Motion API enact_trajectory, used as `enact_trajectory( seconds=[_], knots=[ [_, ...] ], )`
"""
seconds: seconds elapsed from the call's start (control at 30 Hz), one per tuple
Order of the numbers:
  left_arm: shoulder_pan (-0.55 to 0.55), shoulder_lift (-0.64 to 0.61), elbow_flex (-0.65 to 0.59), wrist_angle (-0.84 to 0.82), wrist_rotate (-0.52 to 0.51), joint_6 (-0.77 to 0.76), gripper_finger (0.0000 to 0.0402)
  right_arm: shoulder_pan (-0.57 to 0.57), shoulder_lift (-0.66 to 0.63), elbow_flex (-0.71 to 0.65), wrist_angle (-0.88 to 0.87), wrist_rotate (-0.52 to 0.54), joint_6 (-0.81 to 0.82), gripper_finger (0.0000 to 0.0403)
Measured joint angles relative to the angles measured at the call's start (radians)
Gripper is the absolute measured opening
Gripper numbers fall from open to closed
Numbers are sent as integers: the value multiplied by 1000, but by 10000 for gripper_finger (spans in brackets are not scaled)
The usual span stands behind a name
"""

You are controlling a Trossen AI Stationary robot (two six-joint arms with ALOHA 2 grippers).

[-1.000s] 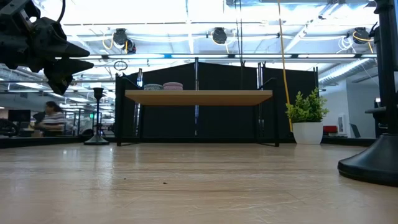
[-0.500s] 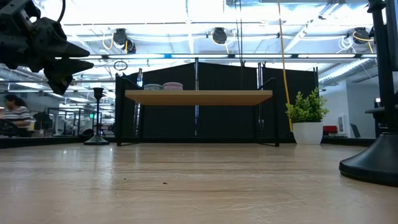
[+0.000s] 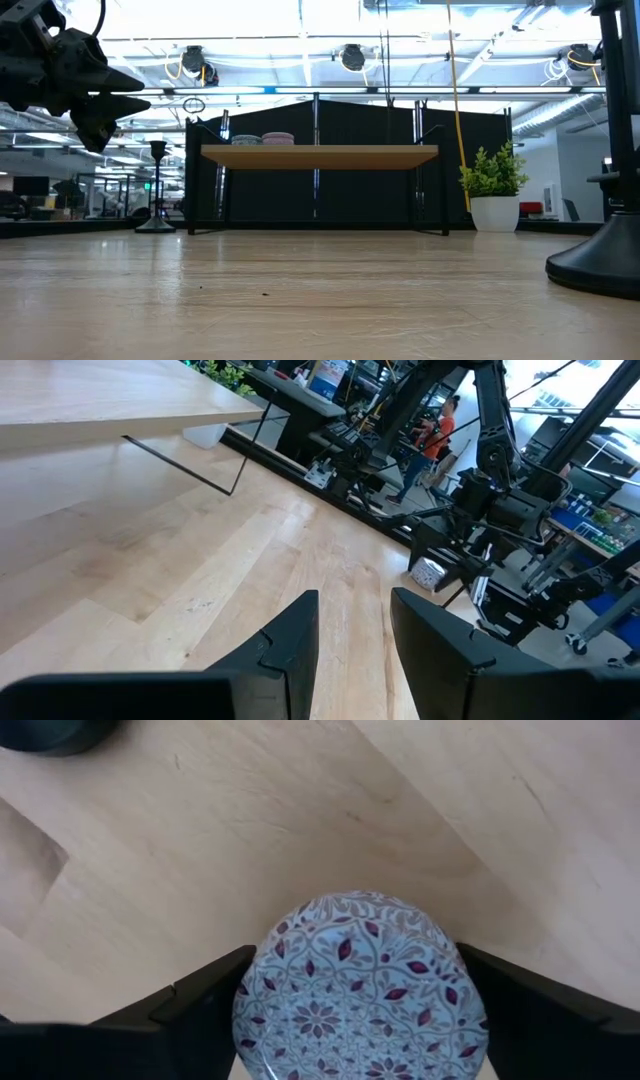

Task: Pick & Place candle stick holders
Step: Put the red patterned scented candle on the shelf

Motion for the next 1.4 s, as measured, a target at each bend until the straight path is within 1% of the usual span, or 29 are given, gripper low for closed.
enact_trajectory(
  seconds=[0.13,0.27,0.43,0.5,0.63,0.83,1.13,1.27,1.4],
  knots=[
    [0,0,0,0,0,-2,131,-1,0,0,-10,0,16,292],
    [0,0,0,0,0,-3,131,-2,1,0,-39,-1,40,292],
    [0,0,0,0,0,-3,131,-3,-5,0,-89,-4,63,305],
    [0,0,0,0,0,-3,131,-7,-18,0,-107,-10,69,303],
    [0,0,0,0,-1,-2,131,-15,-55,-5,-215,-12,85,292],
    [0,0,0,0,-1,14,131,-33,-142,-5,-399,12,87,299],
    [0,0,-2,10,-1,14,131,-113,-326,-3,-600,123,70,295],
    [0,0,-3,26,-2,14,131,-185,-416,-2,-652,173,11,296],
    [0,0,-3,53,-2,8,131,-296,-494,-2,-652,187,-126,295]
  ],
)
